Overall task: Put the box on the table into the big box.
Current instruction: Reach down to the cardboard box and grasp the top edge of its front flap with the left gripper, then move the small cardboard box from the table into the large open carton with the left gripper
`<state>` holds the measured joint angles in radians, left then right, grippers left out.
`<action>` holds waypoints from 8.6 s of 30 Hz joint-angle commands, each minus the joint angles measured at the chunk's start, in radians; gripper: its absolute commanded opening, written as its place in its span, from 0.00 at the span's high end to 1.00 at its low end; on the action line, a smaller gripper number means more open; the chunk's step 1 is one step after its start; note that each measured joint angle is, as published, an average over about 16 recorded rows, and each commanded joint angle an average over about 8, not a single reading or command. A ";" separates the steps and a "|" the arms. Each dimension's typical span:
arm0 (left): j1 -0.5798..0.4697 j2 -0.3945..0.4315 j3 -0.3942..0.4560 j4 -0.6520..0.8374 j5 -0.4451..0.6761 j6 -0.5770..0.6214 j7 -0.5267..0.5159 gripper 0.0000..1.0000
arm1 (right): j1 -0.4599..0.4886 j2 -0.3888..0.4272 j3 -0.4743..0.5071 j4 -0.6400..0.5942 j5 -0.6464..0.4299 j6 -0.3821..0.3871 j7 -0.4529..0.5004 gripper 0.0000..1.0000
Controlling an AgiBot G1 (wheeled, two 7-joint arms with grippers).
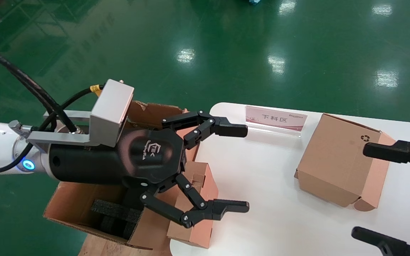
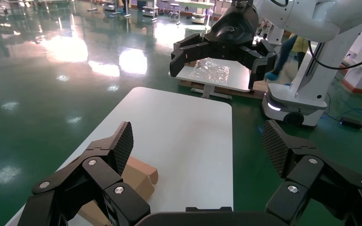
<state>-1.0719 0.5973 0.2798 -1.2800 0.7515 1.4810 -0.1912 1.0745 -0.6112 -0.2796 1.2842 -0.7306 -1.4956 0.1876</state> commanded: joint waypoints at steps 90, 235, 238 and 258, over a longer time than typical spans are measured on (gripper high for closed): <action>-0.990 0.191 0.936 -0.075 0.818 0.118 -1.484 0.00 | 0.000 0.000 0.000 0.000 0.000 0.000 0.000 0.00; -0.944 0.329 1.221 -0.072 0.783 -0.030 -1.710 1.00 | 0.000 0.000 0.000 0.000 0.000 0.000 0.000 0.00; -0.954 0.317 1.208 -0.066 0.795 -0.036 -1.700 1.00 | 0.000 0.000 0.000 0.000 0.000 0.000 0.000 0.00; -1.129 0.105 0.939 -0.072 0.935 -0.153 -1.597 1.00 | 0.000 0.000 0.000 0.000 0.000 0.000 0.000 0.00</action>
<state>-2.1979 0.7051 1.2214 -1.3505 1.6869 1.3338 -1.7868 1.0743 -0.6110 -0.2794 1.2840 -0.7305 -1.4954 0.1876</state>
